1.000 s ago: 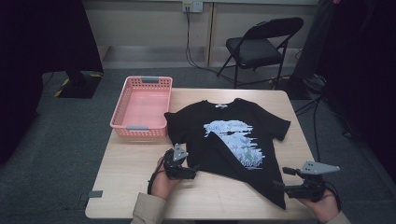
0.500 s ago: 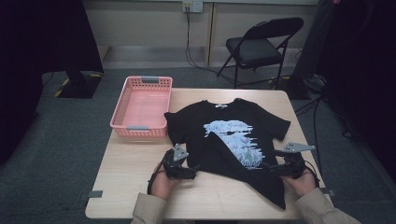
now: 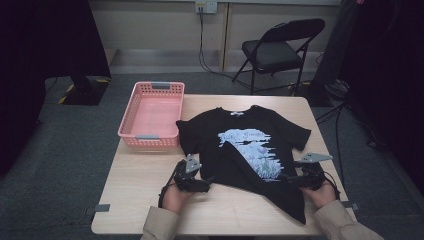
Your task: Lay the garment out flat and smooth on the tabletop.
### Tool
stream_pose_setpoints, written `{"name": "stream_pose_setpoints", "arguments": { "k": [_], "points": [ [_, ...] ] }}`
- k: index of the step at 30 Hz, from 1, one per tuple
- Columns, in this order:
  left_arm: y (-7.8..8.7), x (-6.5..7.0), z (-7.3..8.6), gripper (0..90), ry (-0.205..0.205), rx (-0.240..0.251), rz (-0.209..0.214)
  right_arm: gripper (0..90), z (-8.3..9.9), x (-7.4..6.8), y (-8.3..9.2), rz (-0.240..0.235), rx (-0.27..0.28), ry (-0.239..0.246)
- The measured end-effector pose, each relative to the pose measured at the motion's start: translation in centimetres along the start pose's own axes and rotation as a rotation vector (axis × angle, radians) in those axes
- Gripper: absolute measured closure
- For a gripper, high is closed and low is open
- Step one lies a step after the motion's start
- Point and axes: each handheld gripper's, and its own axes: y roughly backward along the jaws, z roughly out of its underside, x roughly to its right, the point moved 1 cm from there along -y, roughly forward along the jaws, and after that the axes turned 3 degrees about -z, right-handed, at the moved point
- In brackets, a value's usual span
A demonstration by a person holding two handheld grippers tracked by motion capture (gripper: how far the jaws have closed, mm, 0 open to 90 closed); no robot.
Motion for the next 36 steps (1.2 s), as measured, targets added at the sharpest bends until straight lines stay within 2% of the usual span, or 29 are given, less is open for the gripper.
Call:
{"name": "stream_pose_setpoints", "arguments": {
  "k": [2,4,10,14,15,17,23,24,32,35,36],
  "points": [
    [0.1,-0.1,0.0,15.8,-0.005,0.003,0.015,18.1,0.1,-0.1,-0.1,0.007,-0.002,0.017],
    [0.2,-0.1,-0.3,15.8,-0.005,0.007,0.021,18.1,0.1,0.0,-0.1,0.005,-0.003,0.013],
    [1.1,-0.4,-2.1,16.0,-0.003,0.094,0.054,17.7,0.3,0.2,-0.1,-0.004,0.006,0.003],
    [0.5,-0.7,-3.5,15.5,0.015,0.112,0.072,17.7,0.3,0.2,-0.1,-0.004,0.006,0.003],
    [0.2,-0.8,-3.8,15.5,0.017,0.095,0.070,17.6,0.3,0.2,-0.1,-0.004,0.006,0.003],
    [-0.7,-0.7,-4.4,15.5,0.003,0.057,0.035,17.6,0.3,0.2,-0.1,-0.004,0.006,0.003],
    [-3.1,-0.3,-5.7,16.1,-0.020,-0.010,0.031,17.6,0.3,0.2,-0.1,-0.004,0.006,0.002],
    [-3.5,-0.3,-5.8,16.1,-0.027,-0.013,0.028,17.5,0.3,0.2,-0.1,-0.005,0.005,0.002],
    [-5.4,-1.0,-6.8,16.5,0.014,-0.010,-0.004,17.5,0.3,0.2,-0.1,-0.005,0.006,0.002],
    [-6.1,-0.9,-7.0,25.5,0.005,-0.011,0.000,17.5,0.3,0.2,-0.1,-0.006,0.005,0.002],
    [-6.3,-0.9,-7.2,25.6,-0.001,-0.019,0.004,17.5,0.3,0.2,-0.1,-0.006,0.005,0.002]
  ]
}}
